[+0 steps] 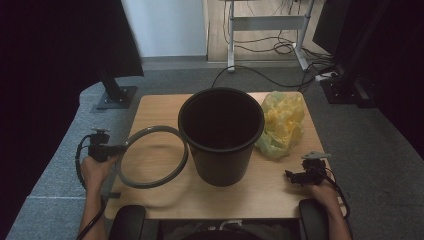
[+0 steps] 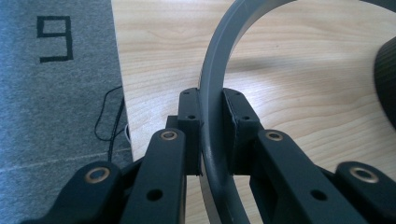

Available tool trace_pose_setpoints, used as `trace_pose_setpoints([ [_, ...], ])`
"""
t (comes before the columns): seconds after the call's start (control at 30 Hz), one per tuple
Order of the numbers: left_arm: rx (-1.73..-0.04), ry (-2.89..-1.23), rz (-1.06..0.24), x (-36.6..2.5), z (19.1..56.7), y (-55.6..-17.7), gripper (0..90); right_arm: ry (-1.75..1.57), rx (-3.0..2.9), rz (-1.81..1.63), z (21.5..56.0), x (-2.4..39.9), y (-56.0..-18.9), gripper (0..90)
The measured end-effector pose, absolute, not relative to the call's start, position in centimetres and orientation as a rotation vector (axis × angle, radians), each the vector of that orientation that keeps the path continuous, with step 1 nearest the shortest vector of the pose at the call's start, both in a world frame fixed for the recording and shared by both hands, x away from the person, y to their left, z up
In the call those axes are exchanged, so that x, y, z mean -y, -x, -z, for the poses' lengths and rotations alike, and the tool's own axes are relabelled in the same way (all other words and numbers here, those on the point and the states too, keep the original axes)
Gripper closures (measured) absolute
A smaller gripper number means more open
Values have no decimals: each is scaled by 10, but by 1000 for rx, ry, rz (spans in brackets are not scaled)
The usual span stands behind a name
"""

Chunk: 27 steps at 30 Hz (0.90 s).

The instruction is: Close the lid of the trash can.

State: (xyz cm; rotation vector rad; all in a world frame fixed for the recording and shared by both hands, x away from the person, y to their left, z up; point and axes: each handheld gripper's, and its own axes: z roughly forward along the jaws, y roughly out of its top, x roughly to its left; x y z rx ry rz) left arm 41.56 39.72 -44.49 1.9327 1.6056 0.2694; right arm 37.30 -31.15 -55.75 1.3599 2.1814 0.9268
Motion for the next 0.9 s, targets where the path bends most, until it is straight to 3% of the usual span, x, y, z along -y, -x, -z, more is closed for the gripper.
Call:
trace_pose_setpoints([
  [0.9,-1533,-1937,-187,-401,380,-422,785,-1360,-2181,-927,558,312,-373,0],
])
